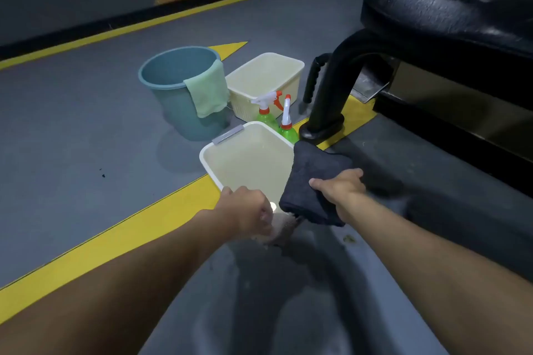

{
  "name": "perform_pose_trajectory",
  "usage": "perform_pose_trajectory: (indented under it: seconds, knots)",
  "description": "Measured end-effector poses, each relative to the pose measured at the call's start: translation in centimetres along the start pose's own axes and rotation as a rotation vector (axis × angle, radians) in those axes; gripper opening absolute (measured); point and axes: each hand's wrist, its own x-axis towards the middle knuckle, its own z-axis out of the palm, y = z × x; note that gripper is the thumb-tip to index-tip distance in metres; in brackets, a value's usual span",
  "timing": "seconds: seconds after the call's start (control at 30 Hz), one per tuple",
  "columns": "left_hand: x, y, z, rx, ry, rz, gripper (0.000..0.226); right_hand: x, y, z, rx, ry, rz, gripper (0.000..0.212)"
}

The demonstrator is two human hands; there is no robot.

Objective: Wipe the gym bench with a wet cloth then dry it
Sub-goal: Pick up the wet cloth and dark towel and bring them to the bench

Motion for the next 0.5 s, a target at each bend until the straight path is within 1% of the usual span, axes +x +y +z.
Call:
perform_pose_trajectory:
  seconds: [0.03,0.1,0.13,0.2,0.3,0.4,0.43,0.5]
  knots:
    - [-0.1,0.1,-0.1,0.006,0.006,0.01,0.021,0.1,0.0,0.0,0.017,0.001,0.023,0.092]
    - [0.0,0.3,0.1,0.034,0.048,0.041,0.035,0.5,0.2,0.1,0.068,0.004,0.041,0.089]
    - [0.1,0.3,0.3,0.044,0.082,0.056,0.035,0.7,0.3,0.0,0.115,-0.02,0.037,0.08]
    - [0.0,0.3,0.2,0.015,0.06,0.07,0.027,1.0,0.6,0.0,0.21,-0.057,0.033,0.058]
    - [-0.2,0.2,-0.2,-0.093,0.103,0.071,0.018,0.8,0.6,-0.5,0.327,-0.076,0.034,0.046]
    - [-0.3,0.3,-0.9,-0.257,0.195,0.025,0.011,0.5,0.7,-0.7,0.325,-0.063,0.024,0.039]
    - [-0.5,0.2,-1.3,-0.319,0.189,-0.004,0.012,0.0,0.6,-0.9,0.325,-0.069,0.017,0.036]
    - [0.2,0.2,-2.8,-0.498,0.239,-0.068,0.017,-0.4,-0.1,-1.5,0.343,-0.085,-0.007,0.032]
